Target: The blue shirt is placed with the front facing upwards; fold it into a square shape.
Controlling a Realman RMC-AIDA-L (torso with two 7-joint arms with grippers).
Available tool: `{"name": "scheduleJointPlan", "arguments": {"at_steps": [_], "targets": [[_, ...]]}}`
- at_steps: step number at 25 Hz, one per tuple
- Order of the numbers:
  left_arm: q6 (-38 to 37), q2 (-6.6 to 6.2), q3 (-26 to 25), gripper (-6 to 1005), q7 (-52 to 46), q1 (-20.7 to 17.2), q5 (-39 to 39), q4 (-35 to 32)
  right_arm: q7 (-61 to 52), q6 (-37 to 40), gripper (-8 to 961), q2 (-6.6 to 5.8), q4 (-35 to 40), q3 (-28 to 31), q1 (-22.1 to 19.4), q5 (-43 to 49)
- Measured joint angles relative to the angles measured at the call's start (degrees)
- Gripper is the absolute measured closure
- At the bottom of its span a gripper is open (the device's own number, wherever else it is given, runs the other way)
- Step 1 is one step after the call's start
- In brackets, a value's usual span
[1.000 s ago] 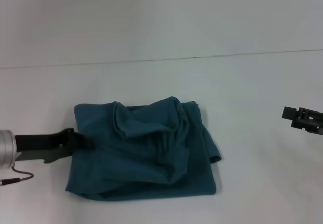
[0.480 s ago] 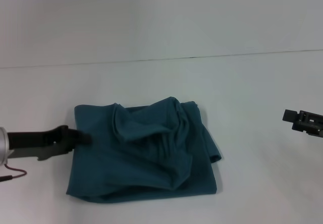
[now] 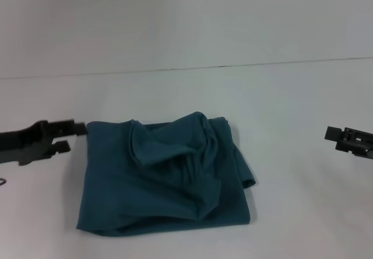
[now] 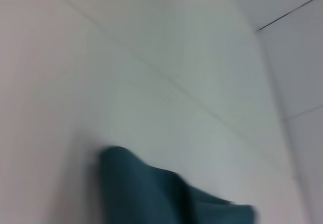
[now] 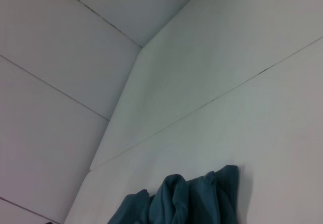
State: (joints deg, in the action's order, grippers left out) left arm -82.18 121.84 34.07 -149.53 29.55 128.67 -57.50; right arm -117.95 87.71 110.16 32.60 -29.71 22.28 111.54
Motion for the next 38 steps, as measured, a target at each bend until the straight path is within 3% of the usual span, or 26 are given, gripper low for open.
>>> {"name": "scheduleJointPlan", "arguments": {"at_steps": [6, 12, 22, 25, 29, 32, 35, 38], "targets": [[0.64, 1.02, -0.12, 222, 0.29, -0.8, -6.68, 8.36, 0.0, -0.24, 62, 0.14, 0.0, 0.0, 0.01, -0.01], [7.8, 0.78, -0.97, 221, 2.46, -0.4, -6.91, 16.28, 0.0, -0.31, 66, 0.13, 0.08, 0.0, 0.09, -0.08], [10.23, 0.42, -0.03, 231, 3.46, 0.54, -5.36, 18.28, 0.08, -0.35, 74, 0.05, 0.08, -0.25, 0.66, -0.01], [6.2, 0.4, -1.59, 232, 5.17, -0.38, -6.24, 16.17, 0.5, 1.07, 76, 0.04, 0.52, -0.56, 1.15, 0.0], [-5.46, 0.66, -6.84, 232, 7.88, -3.8, -10.59, 6.74, 0.7, 6.97, 79, -1.04, 1.58, -3.38, 3.74, 0.72], [-9.4, 0.06, -7.47, 232, 9.05, -5.26, -10.54, 2.2, -3.11, 7.95, 81, -1.83, 3.94, -6.63, 8.33, 5.55], [-11.24, -0.68, -7.58, 232, 12.28, -5.95, -8.34, -1.76, -8.37, 6.06, 83, -1.74, 5.83, -7.66, 14.3, 12.47], [-11.9, -0.54, -7.45, 232, 15.45, -6.11, -4.66, -5.09, -13.41, 3.23, 85, -1.3, 6.95, -8.74, 20.25, 18.51]]}}
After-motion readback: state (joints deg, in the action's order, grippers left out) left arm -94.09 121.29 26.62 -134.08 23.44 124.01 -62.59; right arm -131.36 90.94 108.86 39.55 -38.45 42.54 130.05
